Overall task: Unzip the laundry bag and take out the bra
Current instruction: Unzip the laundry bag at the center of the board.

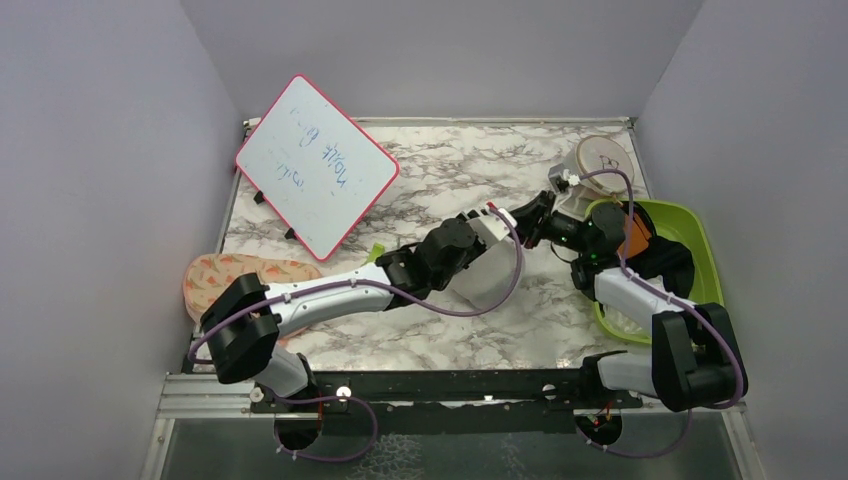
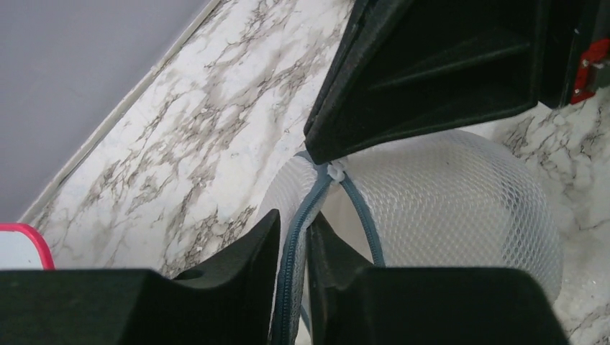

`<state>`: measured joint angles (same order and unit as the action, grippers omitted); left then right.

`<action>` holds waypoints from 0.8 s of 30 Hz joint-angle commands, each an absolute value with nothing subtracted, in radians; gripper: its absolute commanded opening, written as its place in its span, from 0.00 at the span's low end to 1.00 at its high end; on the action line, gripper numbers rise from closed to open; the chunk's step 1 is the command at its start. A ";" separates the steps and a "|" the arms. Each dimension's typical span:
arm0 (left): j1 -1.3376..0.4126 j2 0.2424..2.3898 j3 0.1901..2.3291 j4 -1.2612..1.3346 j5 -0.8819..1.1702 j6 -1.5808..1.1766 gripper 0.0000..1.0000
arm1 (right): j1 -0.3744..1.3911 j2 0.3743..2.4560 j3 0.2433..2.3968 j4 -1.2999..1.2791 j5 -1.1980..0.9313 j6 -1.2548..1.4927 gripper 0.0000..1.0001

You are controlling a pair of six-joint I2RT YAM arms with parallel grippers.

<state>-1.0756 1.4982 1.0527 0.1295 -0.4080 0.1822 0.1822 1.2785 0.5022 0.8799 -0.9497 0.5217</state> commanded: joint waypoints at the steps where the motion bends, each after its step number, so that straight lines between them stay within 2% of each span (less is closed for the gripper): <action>1: -1.081 1.433 1.007 0.185 -0.361 0.252 0.07 | 0.187 1.265 0.526 0.820 -0.896 0.493 0.01; 4: -1.084 1.403 0.988 0.192 -0.335 0.278 0.00 | 0.177 1.292 0.543 0.830 -0.895 0.494 0.01; 16: -1.119 1.327 0.945 0.212 -0.208 0.407 0.00 | 0.160 1.549 0.679 0.948 -1.046 0.494 0.01; 24: -1.128 1.340 0.947 0.260 -0.195 0.418 0.00 | 0.181 1.726 0.768 1.022 -1.127 0.547 0.01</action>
<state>-1.1149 1.3567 0.9447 0.1772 -0.2501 0.3969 0.1703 1.6650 0.7273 0.9371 -1.0767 0.5243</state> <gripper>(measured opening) 0.003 0.009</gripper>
